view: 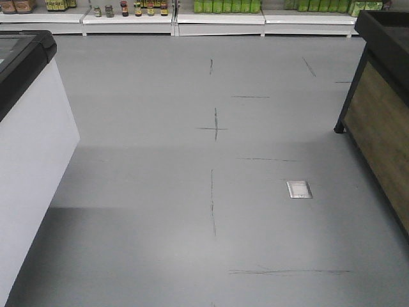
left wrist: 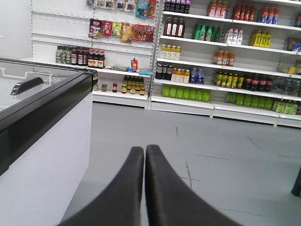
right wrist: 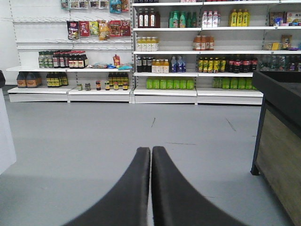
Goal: Pick three apples into basket with both arms
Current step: 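Drive the base forward along the aisle toward the fruit tables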
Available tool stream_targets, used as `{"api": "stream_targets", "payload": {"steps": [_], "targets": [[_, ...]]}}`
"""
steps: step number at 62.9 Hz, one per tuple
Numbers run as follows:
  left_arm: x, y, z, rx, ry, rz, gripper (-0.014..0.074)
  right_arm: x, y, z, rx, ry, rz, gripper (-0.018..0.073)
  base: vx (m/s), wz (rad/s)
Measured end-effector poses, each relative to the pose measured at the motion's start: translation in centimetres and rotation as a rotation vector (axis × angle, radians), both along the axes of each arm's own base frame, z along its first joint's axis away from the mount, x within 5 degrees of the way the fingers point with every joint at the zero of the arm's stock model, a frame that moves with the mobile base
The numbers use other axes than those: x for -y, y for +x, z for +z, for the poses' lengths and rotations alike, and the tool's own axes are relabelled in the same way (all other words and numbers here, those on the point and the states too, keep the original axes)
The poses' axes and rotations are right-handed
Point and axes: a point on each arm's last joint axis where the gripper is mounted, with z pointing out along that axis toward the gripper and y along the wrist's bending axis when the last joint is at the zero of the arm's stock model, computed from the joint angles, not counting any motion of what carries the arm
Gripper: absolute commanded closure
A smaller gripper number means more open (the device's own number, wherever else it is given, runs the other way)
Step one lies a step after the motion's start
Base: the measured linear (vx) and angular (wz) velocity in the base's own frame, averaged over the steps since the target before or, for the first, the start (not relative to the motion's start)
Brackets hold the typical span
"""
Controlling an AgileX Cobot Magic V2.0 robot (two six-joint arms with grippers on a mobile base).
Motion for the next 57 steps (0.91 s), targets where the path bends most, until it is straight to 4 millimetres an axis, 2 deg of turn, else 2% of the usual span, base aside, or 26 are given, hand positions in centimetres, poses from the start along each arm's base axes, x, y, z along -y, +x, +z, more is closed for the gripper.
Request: {"api": "stream_targets", "payload": {"steps": [57], "targets": [[0.0, 0.0, 0.0, 0.0, 0.0, 0.0, 0.0602, 0.0, 0.0, 0.0, 0.0, 0.0, 0.0, 0.0564, 0.05, -0.01]]}}
